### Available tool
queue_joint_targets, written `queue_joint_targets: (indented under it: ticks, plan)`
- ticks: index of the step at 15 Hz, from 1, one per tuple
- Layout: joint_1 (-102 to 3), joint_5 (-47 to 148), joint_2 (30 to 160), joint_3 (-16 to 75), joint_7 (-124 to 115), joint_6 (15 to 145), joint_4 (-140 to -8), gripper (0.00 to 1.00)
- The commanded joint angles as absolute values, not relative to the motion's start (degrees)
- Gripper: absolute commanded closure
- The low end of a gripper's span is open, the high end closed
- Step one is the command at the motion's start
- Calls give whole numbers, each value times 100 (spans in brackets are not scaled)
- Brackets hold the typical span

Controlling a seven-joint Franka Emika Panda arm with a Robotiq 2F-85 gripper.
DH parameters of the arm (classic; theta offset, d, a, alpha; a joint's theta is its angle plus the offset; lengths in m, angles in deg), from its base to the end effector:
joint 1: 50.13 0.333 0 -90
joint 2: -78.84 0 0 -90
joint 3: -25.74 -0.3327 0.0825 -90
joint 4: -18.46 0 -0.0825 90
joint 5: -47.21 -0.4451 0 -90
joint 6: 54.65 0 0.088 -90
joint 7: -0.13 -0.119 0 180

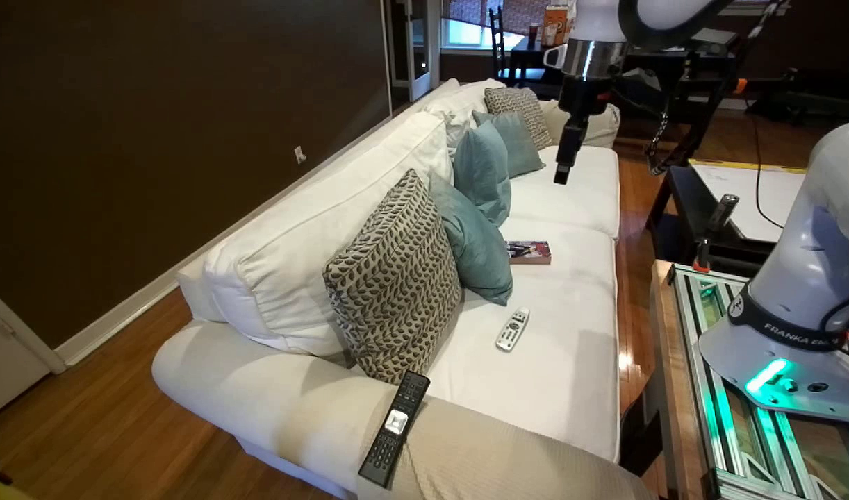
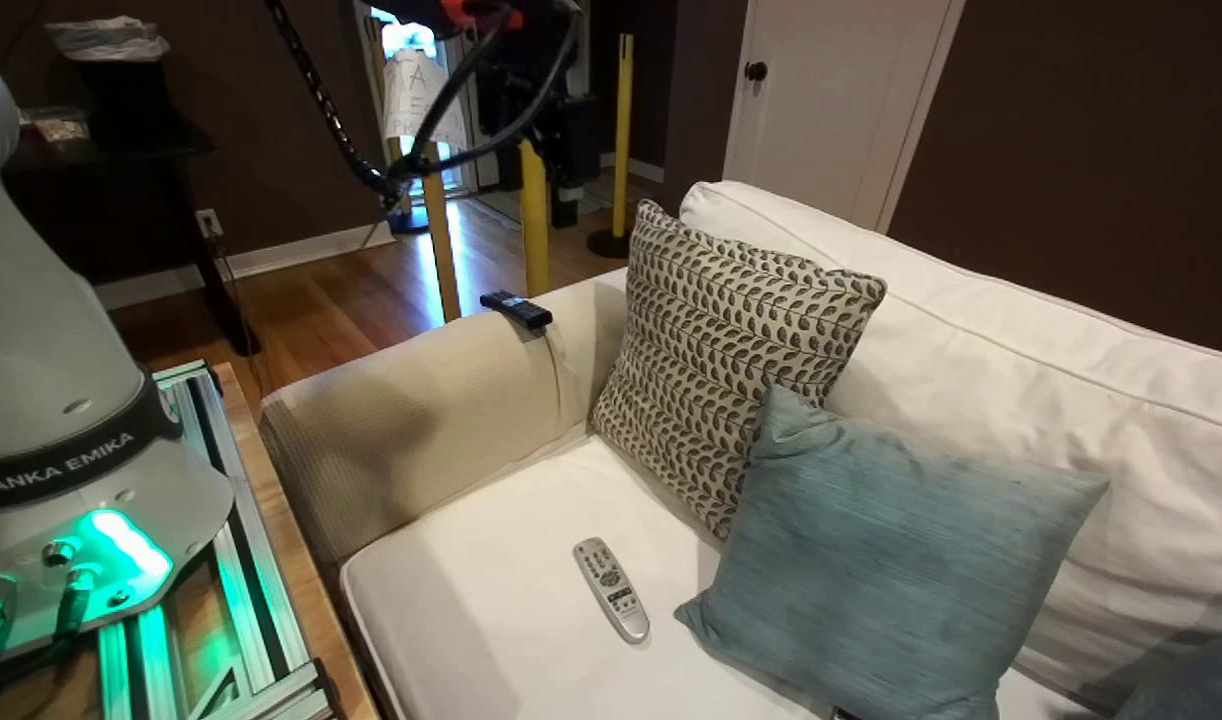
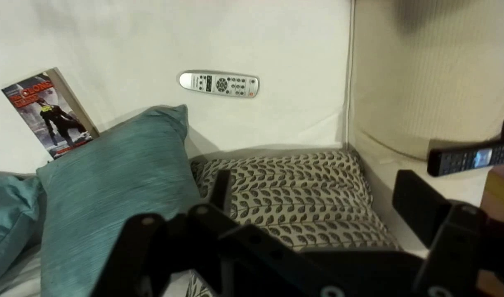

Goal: Pick up the beige and black pillow and put it in front of the blue pillows, pick up the left blue pillow move it to the left of the couch, pick the beige and black pillow and move it backwards

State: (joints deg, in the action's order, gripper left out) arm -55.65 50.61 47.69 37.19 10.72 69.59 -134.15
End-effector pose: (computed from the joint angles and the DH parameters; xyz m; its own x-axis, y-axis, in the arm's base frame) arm 0.3985 -0.1174 0.3797 0.9972 -0.0538 0.0510 -0.0516 -0.9977 -0.0438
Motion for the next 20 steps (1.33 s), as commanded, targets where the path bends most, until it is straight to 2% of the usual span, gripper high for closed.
queue_joint_targets:
  ticks: [1, 5, 10, 16, 20]
  plan:
    - [-5618, 4492, 5540, 3914, 880, 8045, -13136, 0]
    - [-5628, 4109, 6490, 3859, 500, 9558, -12851, 0]
    - [-5412, 3268, 7625, 3811, 413, 10400, -12171, 0]
    - [-5242, 2061, 8715, 3613, 698, 10402, -11081, 0]
    - [-5441, 2599, 9493, 3383, -171, 10283, -10385, 0]
